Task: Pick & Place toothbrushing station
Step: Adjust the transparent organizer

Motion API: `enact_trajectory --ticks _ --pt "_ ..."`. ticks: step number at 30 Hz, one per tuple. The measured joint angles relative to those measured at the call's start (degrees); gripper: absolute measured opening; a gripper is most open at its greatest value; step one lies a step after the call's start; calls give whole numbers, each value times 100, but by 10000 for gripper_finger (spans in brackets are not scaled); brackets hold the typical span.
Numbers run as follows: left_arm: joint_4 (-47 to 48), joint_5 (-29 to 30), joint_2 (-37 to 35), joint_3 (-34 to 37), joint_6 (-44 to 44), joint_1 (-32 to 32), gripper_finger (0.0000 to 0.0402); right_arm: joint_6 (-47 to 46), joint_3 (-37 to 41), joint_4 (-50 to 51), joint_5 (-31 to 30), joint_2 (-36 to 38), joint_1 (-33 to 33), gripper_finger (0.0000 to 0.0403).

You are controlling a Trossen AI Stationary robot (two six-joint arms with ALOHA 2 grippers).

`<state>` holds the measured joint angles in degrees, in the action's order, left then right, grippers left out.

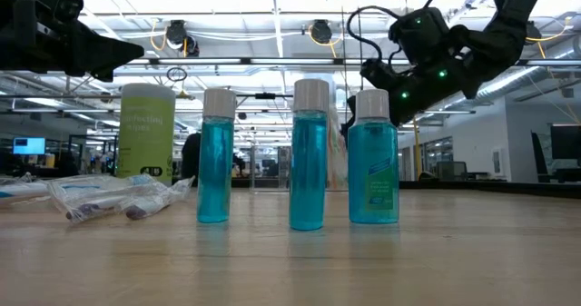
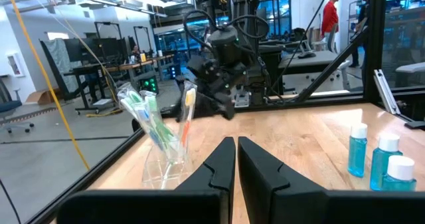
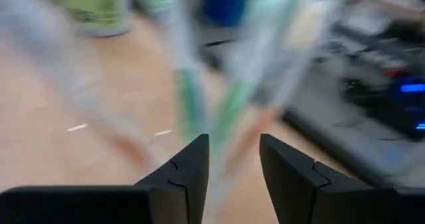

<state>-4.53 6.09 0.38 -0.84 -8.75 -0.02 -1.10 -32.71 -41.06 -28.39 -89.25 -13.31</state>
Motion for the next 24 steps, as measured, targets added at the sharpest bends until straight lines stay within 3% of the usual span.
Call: enact_trajectory --ticks 4,11,24 --pt "1 -1 0 -1 0 0 26 -505 0 560 1040 0 -6 125" --pt "1 0 -1 -2 0 1 26 -709 -17 843 1783 20 -13 125" --pt "1 0 0 -1 0 1 26 -495 9 399 1817 -9 -13 125"
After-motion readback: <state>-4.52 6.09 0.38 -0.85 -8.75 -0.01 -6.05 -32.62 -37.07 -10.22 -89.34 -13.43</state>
